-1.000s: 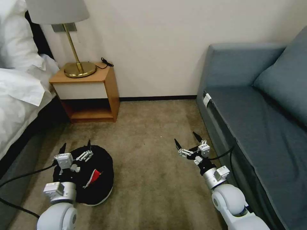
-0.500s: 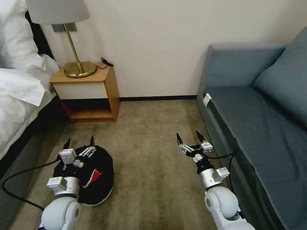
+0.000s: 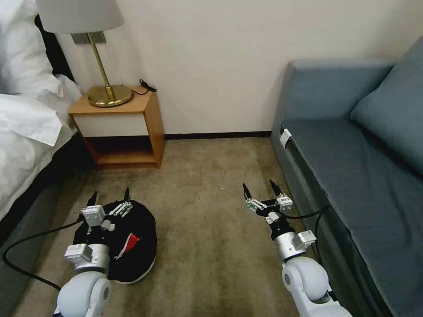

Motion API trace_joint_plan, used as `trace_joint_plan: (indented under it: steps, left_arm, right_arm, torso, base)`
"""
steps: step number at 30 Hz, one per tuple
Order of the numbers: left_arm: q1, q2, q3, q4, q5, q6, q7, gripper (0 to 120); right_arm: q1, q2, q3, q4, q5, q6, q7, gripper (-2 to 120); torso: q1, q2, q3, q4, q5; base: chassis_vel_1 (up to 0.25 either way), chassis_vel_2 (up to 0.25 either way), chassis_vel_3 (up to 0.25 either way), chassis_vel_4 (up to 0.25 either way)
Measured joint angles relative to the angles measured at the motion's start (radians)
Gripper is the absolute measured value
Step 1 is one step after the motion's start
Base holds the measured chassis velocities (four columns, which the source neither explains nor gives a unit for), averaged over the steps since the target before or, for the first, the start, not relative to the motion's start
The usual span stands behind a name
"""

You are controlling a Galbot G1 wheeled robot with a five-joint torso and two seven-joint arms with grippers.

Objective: Pick up the trash bin, then pick up the garbage on the floor and place it into the trash bin.

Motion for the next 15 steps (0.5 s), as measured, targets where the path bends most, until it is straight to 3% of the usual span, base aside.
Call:
trace_joint_plan:
  steps: [15]
  left_arm:
    - [0.000, 0.000, -0.001, 0.000, 0.000, 0.001, 0.000, 100]
  right_arm:
    - [0.001, -0.001, -0.001, -0.001, -0.001, 0.000, -0.001, 100]
  torso:
    - [0.000, 0.000, 0.000, 0.0000, 0.0000]
  base:
    - [0.000, 0.000, 0.000, 0.000]
